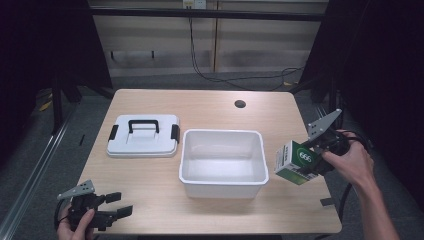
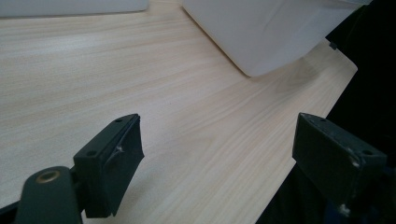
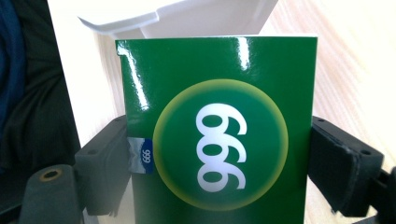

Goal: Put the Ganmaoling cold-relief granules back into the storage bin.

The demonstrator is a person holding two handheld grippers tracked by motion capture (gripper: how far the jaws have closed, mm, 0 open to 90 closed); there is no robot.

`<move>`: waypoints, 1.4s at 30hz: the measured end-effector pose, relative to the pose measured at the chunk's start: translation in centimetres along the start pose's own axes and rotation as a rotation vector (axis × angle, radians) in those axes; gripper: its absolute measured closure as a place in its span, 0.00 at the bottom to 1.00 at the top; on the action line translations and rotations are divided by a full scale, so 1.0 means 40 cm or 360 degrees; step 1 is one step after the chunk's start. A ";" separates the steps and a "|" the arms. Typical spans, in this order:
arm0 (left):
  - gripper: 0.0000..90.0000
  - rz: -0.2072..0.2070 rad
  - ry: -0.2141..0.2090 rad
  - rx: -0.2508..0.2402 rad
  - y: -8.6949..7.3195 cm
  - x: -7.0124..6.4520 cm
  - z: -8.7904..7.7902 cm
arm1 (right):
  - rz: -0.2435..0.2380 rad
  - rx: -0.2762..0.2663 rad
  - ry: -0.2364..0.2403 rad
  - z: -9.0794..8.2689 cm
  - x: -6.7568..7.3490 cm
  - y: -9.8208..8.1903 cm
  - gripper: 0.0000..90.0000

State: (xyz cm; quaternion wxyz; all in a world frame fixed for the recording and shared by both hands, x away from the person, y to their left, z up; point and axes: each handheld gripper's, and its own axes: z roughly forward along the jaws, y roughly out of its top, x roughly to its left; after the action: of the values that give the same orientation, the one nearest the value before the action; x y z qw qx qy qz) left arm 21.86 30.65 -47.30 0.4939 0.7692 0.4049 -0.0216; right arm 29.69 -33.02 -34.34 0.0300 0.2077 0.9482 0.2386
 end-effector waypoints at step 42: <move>0.18 0.0005 -0.0016 0.0001 0.001 0.001 -0.001 | -0.0174 -0.0305 -0.0102 -0.114 0.038 0.177 0.18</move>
State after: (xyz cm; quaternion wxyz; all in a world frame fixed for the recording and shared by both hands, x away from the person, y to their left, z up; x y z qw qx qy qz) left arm 21.89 30.70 -47.28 0.4957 0.7699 0.4012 -0.0249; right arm 30.27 -28.74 -26.93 0.0929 0.1595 0.9295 0.3194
